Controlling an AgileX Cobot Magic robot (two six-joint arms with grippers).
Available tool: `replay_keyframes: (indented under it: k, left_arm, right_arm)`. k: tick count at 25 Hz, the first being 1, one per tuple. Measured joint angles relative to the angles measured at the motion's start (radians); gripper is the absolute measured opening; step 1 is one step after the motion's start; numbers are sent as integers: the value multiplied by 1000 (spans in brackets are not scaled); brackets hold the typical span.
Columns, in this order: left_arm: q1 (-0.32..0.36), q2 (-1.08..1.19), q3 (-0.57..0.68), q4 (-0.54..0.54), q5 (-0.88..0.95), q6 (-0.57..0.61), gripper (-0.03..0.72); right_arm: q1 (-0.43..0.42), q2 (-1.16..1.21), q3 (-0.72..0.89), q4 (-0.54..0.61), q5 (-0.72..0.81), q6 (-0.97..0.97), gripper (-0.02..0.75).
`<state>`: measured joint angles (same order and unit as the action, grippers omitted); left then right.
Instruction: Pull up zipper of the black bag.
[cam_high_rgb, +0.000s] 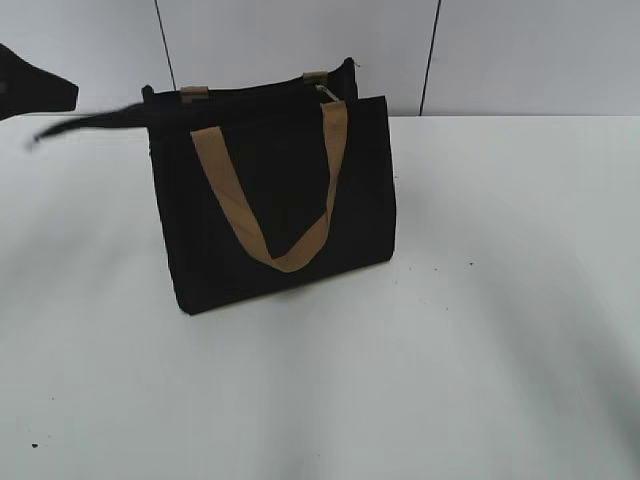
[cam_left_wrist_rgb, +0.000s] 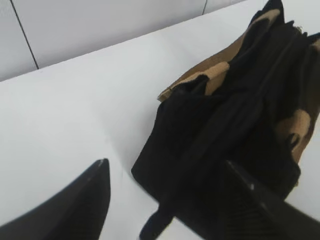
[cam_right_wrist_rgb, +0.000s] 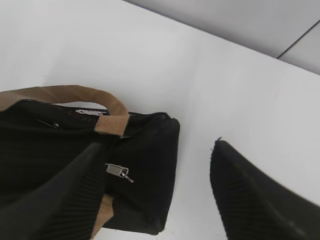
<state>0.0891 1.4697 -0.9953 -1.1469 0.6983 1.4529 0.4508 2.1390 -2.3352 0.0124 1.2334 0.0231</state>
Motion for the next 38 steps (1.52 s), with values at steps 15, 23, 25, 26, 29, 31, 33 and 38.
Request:
replay_keyframes:
  k: [15, 23, 25, 26, 29, 31, 33, 38]
  left_arm:
    - [153, -165, 0, 498, -26, -701, 587]
    - [156, -178, 0, 1162, -16, -1333, 567]
    - [156, -185, 0, 1180, 21, -1375, 566]
    - [151, -195, 0, 1179, 38, -1382, 566]
    - [124, -275, 0, 1161, 53, -1383, 566]
    - [103, -346, 0, 1155, 60, -1383, 566]
    - [75, -419, 7, 1147, 66, -1383, 566]
    - [33, -585, 66, 1127, 157, -1383, 566]
  right_arm:
    - [-137, -169, 109, -56, -3, -44, 503]
    - [-201, -369, 356, -149, -4, -60, 503]
    - [-222, -435, 431, -148, -4, -60, 503]
    - [-237, -469, 481, -144, -4, -60, 503]
    - [-270, -600, 650, -119, -47, -60, 503]
    - [-277, -704, 771, -98, -102, -57, 503]
    - [-277, -799, 902, -64, -165, -50, 503]
    - [-277, -1011, 1185, -4, -251, -39, 503]
